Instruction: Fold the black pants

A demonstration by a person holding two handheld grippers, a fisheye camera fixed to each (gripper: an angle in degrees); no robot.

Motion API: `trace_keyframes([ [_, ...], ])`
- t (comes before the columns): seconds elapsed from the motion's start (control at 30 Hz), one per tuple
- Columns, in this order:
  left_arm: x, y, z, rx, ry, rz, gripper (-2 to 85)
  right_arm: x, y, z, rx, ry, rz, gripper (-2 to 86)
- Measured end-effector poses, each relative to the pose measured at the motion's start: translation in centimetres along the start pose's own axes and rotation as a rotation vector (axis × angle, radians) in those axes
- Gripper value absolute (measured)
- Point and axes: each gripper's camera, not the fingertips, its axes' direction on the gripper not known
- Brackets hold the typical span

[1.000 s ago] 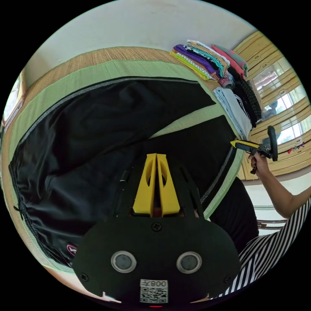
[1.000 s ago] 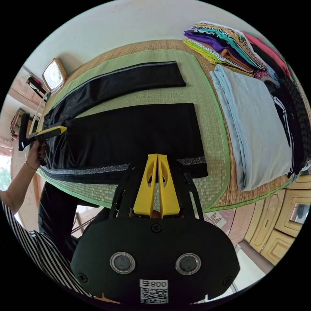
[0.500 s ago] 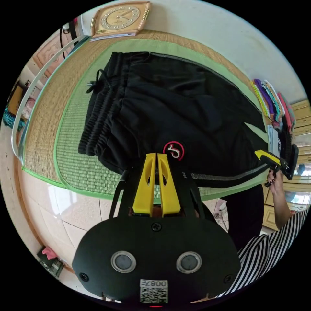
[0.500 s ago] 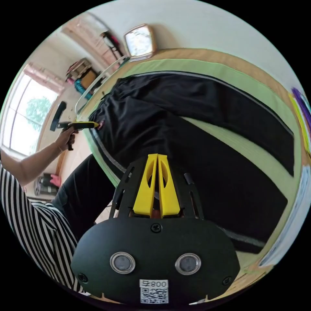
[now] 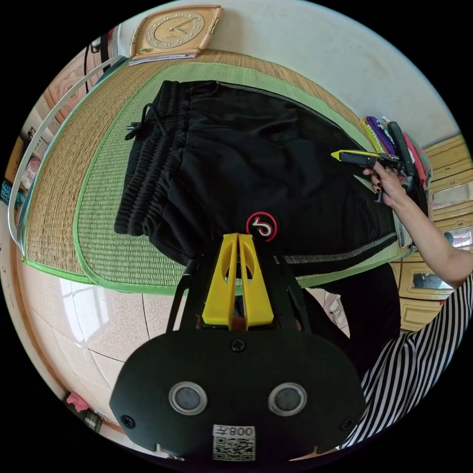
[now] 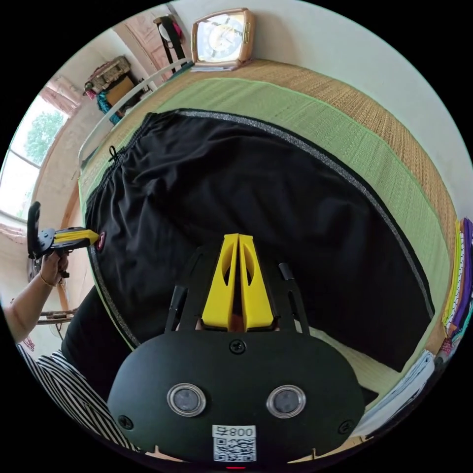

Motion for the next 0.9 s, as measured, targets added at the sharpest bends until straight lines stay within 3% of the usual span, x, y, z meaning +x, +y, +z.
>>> trace_keyframes([
  [0.2, 0.0, -1.5, 0.2, 0.023, 0.012, 0.0, 0.1, 1.3, -1.3, -1.5, -0.002, 0.017, 0.04, 0.1],
  [0.4, 1.3, -4.4, -0.4, 0.171, 0.063, 0.038, 0.1, 0.7, -0.4, -4.6, 0.033, -0.06, 0.008, 0.1],
  [0.63, 6.0, -13.3, 3.8, 0.234, 0.218, 0.143, 0.1, 2.5, 0.9, -5.9, 0.028, -0.03, 0.131, 0.1],
  [0.73, 9.5, -17.5, 6.6, 0.201, 0.271, 0.22, 0.1, 2.2, 1.5, -6.8, 0.023, -0.053, 0.128, 0.1],
  [0.9, 13.7, -21.4, 12.7, -0.041, 0.182, 0.35, 0.1, 4.4, 3.5, -10.9, 0.108, 0.017, 0.198, 0.2],
])
